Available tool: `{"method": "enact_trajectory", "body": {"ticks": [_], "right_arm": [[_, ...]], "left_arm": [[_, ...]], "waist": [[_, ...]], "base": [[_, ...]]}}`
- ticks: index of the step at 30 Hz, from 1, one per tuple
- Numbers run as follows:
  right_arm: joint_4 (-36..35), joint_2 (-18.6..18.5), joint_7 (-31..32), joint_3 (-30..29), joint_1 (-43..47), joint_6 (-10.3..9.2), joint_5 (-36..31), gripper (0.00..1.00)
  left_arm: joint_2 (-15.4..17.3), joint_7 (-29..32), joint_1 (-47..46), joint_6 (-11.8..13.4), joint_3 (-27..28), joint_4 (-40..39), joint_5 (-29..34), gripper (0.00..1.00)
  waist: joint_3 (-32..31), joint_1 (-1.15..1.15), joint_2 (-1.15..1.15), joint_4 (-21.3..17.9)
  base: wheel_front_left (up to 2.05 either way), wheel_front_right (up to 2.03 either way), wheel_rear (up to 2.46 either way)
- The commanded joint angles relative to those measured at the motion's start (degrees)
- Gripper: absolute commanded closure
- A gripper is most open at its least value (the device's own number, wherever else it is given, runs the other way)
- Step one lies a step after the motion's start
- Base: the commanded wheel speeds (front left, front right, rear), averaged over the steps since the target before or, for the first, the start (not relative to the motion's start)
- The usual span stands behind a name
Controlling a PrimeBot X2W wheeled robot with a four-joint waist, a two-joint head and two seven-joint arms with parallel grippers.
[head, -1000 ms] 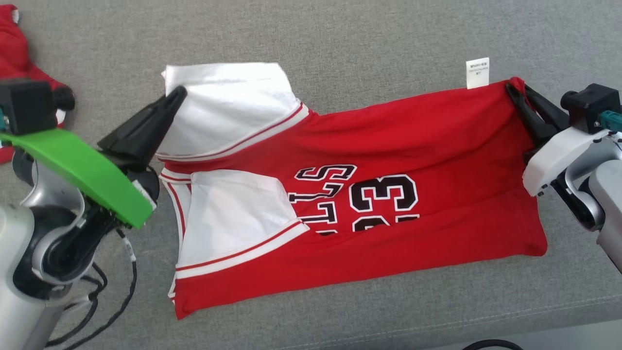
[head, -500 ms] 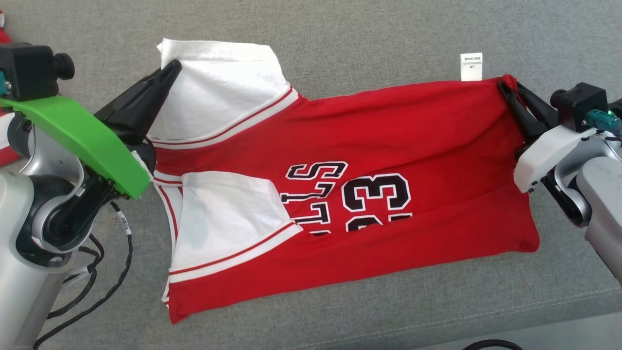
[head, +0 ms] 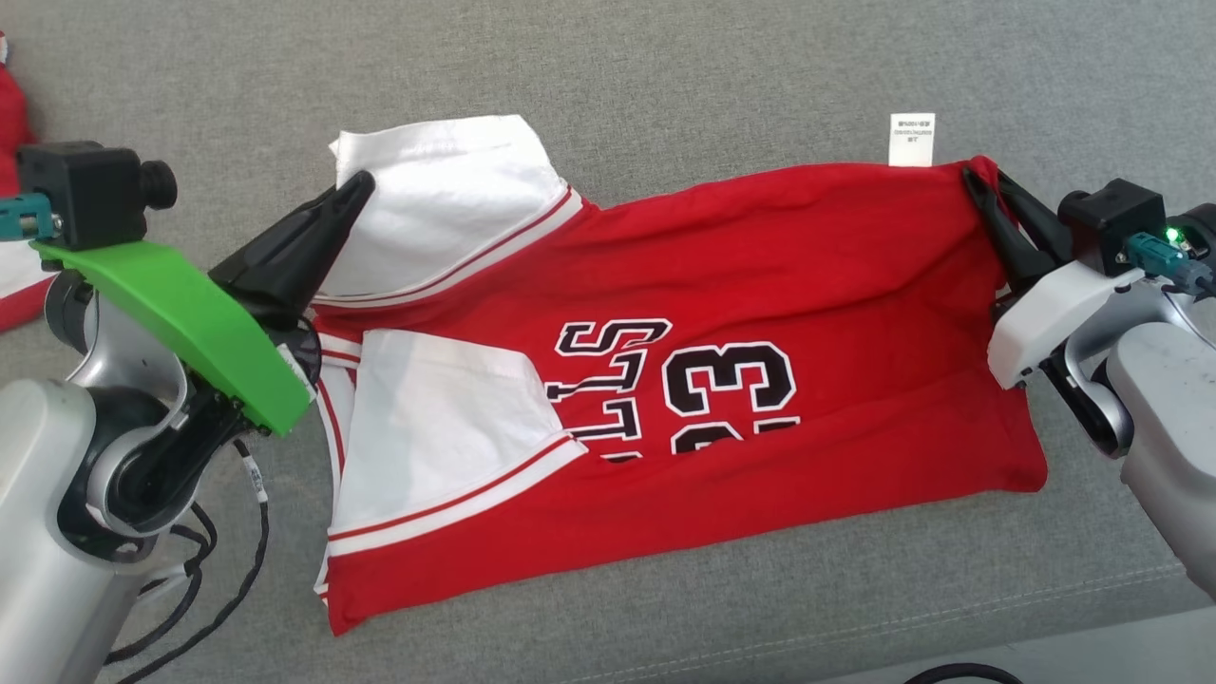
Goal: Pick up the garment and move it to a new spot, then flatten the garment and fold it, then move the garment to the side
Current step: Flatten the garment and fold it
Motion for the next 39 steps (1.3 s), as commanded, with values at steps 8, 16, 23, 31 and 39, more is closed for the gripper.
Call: {"method": "enact_trajectory", "body": {"ticks": [8,16,23,31,39], "right_arm": [[-0.12,-0.68,-0.17,0.74,2.18,-0.10,0.17,1.00],[-6.58,-4.01,-0.16,3.06,4.84,-0.10,-1.07,1.00],[-11.38,-6.28,-0.16,1.51,7.80,-0.10,-2.12,1.00],[-18.81,-8.22,-0.16,-3.30,13.17,-0.10,-5.42,1.00],[-19.90,-9.50,-0.17,-0.61,15.78,-0.11,-8.08,1.00]], "left_arm": [[2.24,-1.18,9.65,1.96,-0.26,-9.92,-1.85,1.00],[3.43,-3.89,20.62,4.58,-1.43,-18.64,-2.22,1.00],[3.84,-5.66,28.84,6.60,-2.53,-24.22,-3.72,1.00],[4.56,-8.85,33.50,7.55,0.54,-22.29,-6.13,1.00],[5.53,-9.56,37.58,7.21,2.95,-19.81,-10.48,1.00]], "waist": [[-1.22,0.00,0.00,0.03],[-1.09,0.00,0.00,0.80],[-0.60,0.00,0.00,1.11],[-1.04,0.00,0.00,0.70],[-1.22,0.00,0.00,-1.19]], "base": [[0.00,0.00,0.00],[0.00,0.00,0.00],[0.00,0.00,0.00],[0.00,0.00,0.00],[0.00,0.00,0.00]]}}
